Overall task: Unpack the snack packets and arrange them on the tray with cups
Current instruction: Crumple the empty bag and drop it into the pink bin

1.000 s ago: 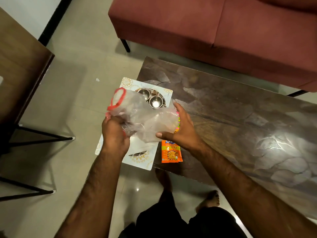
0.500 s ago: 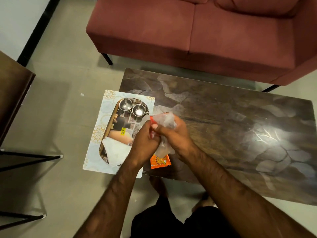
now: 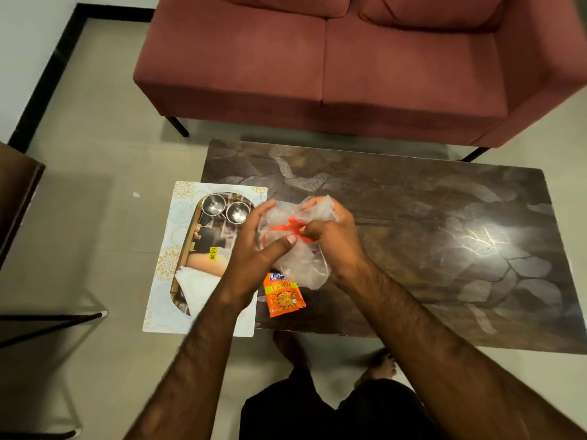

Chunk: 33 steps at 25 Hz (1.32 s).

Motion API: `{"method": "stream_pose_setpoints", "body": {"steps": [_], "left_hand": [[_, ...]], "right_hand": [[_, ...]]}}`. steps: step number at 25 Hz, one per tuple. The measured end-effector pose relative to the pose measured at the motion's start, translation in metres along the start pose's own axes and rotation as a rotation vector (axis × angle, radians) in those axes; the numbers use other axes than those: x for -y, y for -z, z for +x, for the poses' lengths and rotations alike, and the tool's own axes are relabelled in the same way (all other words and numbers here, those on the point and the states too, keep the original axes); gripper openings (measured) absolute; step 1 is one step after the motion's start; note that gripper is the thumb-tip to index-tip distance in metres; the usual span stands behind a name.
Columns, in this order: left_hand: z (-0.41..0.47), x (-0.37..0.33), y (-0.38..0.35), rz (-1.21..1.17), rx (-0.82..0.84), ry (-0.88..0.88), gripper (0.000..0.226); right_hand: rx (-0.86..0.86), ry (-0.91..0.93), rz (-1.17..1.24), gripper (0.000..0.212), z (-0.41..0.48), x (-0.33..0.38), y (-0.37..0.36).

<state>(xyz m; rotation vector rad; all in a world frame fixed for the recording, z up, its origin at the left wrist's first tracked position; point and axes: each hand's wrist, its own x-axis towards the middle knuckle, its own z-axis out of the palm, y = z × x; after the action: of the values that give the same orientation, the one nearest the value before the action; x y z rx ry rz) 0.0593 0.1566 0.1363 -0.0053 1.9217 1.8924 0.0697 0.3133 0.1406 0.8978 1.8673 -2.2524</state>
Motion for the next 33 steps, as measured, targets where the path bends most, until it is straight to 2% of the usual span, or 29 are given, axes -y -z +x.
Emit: {"method": "stream_pose_setpoints", "body": {"steps": [1, 3, 6, 8, 10, 12, 14, 15, 17, 19, 20, 22, 24, 26, 28, 31, 33], "left_hand": [[0.003, -0.001, -0.006, 0.023, -0.008, 0.005, 0.051], [0.007, -0.003, -0.020, 0.156, -0.137, -0.065, 0.033], [0.014, -0.008, -0.039, 0.298, -0.350, -0.110, 0.025], [0.017, -0.011, -0.052, 0.332, -0.395, -0.099, 0.023], [0.018, -0.014, -0.069, 0.299, -0.373, -0.066, 0.016], [0.018, -0.021, -0.082, 0.107, -0.217, 0.020, 0.015], [0.016, -0.027, -0.088, -0.135, 0.076, 0.076, 0.036], [0.014, -0.028, -0.090, -0.146, 0.221, 0.033, 0.053], [0.008, -0.028, -0.098, 0.070, 0.436, -0.109, 0.087], [0.009, -0.030, -0.111, 0.301, 0.523, -0.181, 0.107], [0.012, -0.031, -0.118, 0.368, 0.524, -0.206, 0.109], [0.017, -0.033, -0.133, 0.402, 0.475, -0.275, 0.098], [0.021, -0.037, -0.148, 0.269, 0.374, -0.267, 0.074], [0.024, -0.039, -0.162, 0.127, 0.263, -0.234, 0.044], [0.027, -0.041, -0.176, 0.028, 0.174, -0.176, 0.021], [0.031, -0.040, -0.194, -0.050, 0.155, -0.126, 0.009], [0.029, -0.042, -0.209, 0.011, 0.267, -0.146, 0.011]], "right_hand": [[-0.002, 0.008, -0.004, 0.037, -0.003, 0.003, 0.002], [0.028, 0.036, -0.021, 0.044, -0.009, 0.007, 0.007], [0.141, 0.077, 0.038, 0.044, -0.019, 0.009, 0.012], [0.154, 0.111, 0.057, 0.035, -0.025, 0.010, 0.015], [0.054, 0.229, -0.129, 0.030, -0.027, 0.011, 0.022], [-0.076, 0.381, -0.346, 0.027, -0.028, 0.014, 0.031], [-0.189, 0.427, -0.380, 0.025, -0.026, 0.021, 0.039], [-0.252, 0.421, -0.353, 0.026, -0.023, 0.025, 0.045], [-0.355, 0.387, -0.265, 0.033, -0.016, 0.032, 0.060], [-0.410, 0.331, -0.187, 0.040, -0.009, 0.037, 0.075], [-0.419, 0.305, -0.140, 0.041, -0.008, 0.040, 0.081], [-0.459, 0.282, -0.058, 0.035, -0.013, 0.045, 0.091], [-0.466, 0.251, 0.013, 0.032, -0.022, 0.051, 0.100], [-0.358, 0.216, 0.105, 0.048, -0.035, 0.057, 0.109], [-0.265, 0.232, 0.082, 0.055, -0.047, 0.057, 0.118], [-0.258, 0.279, -0.058, 0.051, -0.059, 0.054, 0.133], [-0.264, 0.288, -0.058, 0.044, -0.063, 0.051, 0.144]]}}
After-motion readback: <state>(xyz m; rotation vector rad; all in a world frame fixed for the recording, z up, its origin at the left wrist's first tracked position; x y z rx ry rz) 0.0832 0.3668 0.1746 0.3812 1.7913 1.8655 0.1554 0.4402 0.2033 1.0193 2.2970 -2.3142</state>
